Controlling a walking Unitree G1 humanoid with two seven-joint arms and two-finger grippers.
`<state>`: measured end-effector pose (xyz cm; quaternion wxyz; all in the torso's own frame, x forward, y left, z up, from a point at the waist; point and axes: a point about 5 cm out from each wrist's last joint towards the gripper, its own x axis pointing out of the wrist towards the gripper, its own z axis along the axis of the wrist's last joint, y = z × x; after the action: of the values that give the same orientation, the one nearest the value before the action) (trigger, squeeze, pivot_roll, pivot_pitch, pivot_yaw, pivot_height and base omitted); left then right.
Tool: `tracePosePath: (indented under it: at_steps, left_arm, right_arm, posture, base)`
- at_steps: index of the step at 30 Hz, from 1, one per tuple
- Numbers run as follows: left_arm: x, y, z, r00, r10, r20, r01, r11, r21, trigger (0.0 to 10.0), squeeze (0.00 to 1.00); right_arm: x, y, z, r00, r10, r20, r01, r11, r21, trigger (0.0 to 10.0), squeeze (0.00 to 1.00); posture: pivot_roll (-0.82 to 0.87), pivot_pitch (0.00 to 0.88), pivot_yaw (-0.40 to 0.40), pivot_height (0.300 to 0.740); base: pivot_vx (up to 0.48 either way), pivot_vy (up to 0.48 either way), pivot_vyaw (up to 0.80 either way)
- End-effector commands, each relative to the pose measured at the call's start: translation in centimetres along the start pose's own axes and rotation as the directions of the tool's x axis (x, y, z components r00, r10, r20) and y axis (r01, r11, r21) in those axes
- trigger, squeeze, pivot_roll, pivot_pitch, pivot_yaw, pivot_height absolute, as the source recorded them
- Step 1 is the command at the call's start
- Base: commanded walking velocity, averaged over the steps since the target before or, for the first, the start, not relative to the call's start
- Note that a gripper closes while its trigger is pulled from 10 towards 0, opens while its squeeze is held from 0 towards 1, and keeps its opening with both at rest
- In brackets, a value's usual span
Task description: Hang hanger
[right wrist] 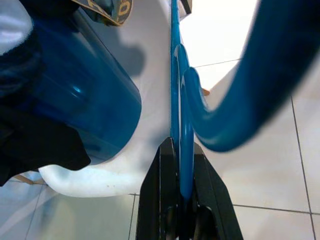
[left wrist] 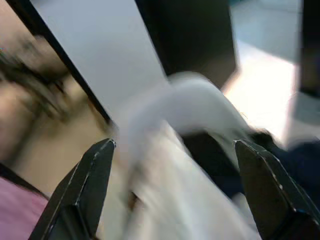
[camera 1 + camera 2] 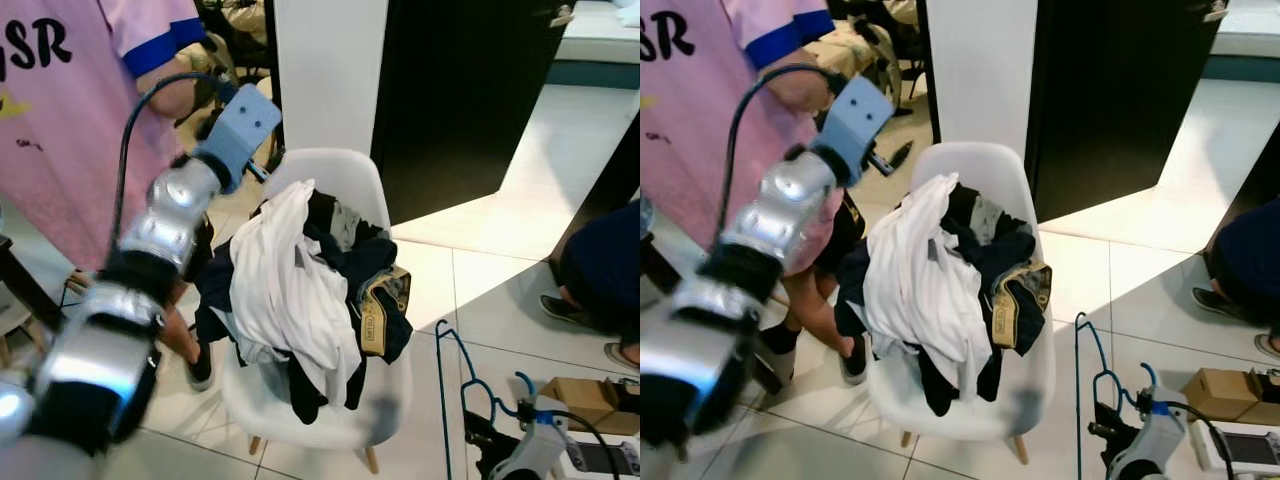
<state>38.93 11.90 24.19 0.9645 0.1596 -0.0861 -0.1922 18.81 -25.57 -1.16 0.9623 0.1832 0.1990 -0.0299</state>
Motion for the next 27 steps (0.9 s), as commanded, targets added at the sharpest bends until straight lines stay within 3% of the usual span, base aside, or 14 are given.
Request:
tracePosePath:
  at_steps: [1,2,5,7,11,12,14,15,17,20,22,25,26,27]
  left_arm:
    - [-0.2,0.8,0.5,1.000,0.027,-0.010,-0.027,0.999,-0.030,10.0,0.00]
    - [-1.1,0.1,-0.5,0.997,0.029,-0.073,-0.038,0.991,-0.125,10.0,0.00]
    - [-2.1,-0.3,-1.4,0.992,0.026,-0.126,-0.051,0.978,-0.201,10.0,0.00]
    - [-5.1,-0.3,-2.9,0.978,-0.015,-0.207,-0.042,0.963,-0.266,10.0,0.00]
    - [-5.1,-0.3,-2.9,0.978,-0.015,-0.207,-0.042,0.963,-0.266,10.0,0.00]
    - [-6.5,0.1,-3.2,0.972,-0.013,-0.233,-0.052,0.961,-0.271,10.0,0.00]
    - [-6.5,0.1,-3.2,0.972,-0.013,-0.233,-0.052,0.961,-0.271,10.0,0.00]
    - [-8.3,0.1,-3.2,0.968,0.005,-0.252,-0.076,0.959,-0.272,10.0,0.00]
    - [-10.1,-0.2,-3.0,0.959,0.033,-0.281,-0.113,0.956,-0.272,10.0,0.00]
    - [-10.1,-0.2,-3.0,0.959,0.033,-0.281,-0.113,0.956,-0.272,10.0,0.00]
    - [-12.9,0.2,-2.7,0.933,0.198,-0.299,-0.259,0.949,-0.178,10.0,0.00]
    - [-12.9,0.2,-2.7,0.933,0.198,-0.299,-0.259,0.949,-0.178,10.0,0.00]
    - [-14.2,-0.1,-2.9,0.909,0.280,-0.309,-0.339,0.928,-0.157,10.0,0.00]
    - [-14.2,-0.1,-2.9,0.909,0.280,-0.309,-0.339,0.928,-0.157,10.0,0.00]
  right_arm:
    - [-0.1,0.1,-0.1,1.000,-0.001,0.000,0.001,1.000,0.021,10.0,0.00]
    - [-0.1,0.1,-0.1,1.000,0.000,-0.001,0.000,1.000,0.021,10.0,0.00]
    - [-0.1,0.1,-0.1,1.000,0.000,-0.002,0.000,1.000,0.022,10.0,0.00]
    - [0.0,0.2,-0.1,1.000,0.001,-0.004,-0.001,1.000,0.022,10.0,0.00]
    - [0.0,0.2,-0.1,1.000,0.001,-0.004,-0.001,1.000,0.022,10.0,0.00]
    - [0.1,0.1,-0.1,1.000,0.002,-0.006,-0.002,1.000,0.022,10.0,0.00]
    - [0.1,0.1,-0.1,1.000,0.002,-0.006,-0.002,1.000,0.022,10.0,0.00]
    - [0.1,0.1,-0.2,1.000,0.003,-0.010,-0.002,1.000,0.022,10.0,0.00]
    - [0.2,0.0,-0.2,1.000,0.003,-0.014,-0.003,1.000,0.022,10.0,0.00]
    - [0.2,0.0,-0.2,1.000,0.003,-0.014,-0.003,1.000,0.022,10.0,0.00]
    - [0.3,-0.2,-0.3,1.000,0.004,-0.022,-0.004,1.000,0.022,10.0,0.00]
    - [0.3,-0.2,-0.3,1.000,0.004,-0.022,-0.004,1.000,0.022,10.0,0.00]
    - [0.4,-0.3,-0.4,1.000,0.006,-0.030,-0.006,1.000,0.022,10.0,0.00]
    - [0.4,-0.3,-0.4,1.000,0.006,-0.030,-0.006,1.000,0.022,10.0,0.00]
  posture:
    - [-0.05,0.027,0.035,0.740]
    - [-0.05,0.027,0.035,0.740]
    - [-0.04,0.025,0.041,0.740]
    - [-0.02,0.023,0.043,0.740]
    - [-0.02,0.023,0.043,0.740]
    - [-0.01,0.019,0.045,0.740]
    - [-0.01,0.019,0.045,0.740]
    - [0.01,0.010,0.046,0.740]
    - [0.02,0.008,0.047,0.740]
    - [0.02,0.008,0.047,0.740]
    - [0.03,0.003,0.045,0.740]
    - [0.03,0.003,0.045,0.740]
    - [0.03,0.000,0.038,0.740]
    - [0.03,0.000,0.038,0.740]
  base:
    - [0.000,0.000,0.00]
    - [0.000,0.000,0.00]
    - [0.000,0.000,0.00]
    - [0.000,0.000,0.00]
    - [0.000,0.000,0.00]
    - [0.000,0.000,0.00]
    - [0.000,0.000,0.00]
    - [0.000,0.000,0.00]
    - [0.000,0.000,0.00]
    - [0.000,0.000,0.00]
    - [0.000,0.000,0.00]
    - [0.000,0.000,0.00]
    - [0.000,0.000,0.00]
    - [0.000,0.000,0.00]
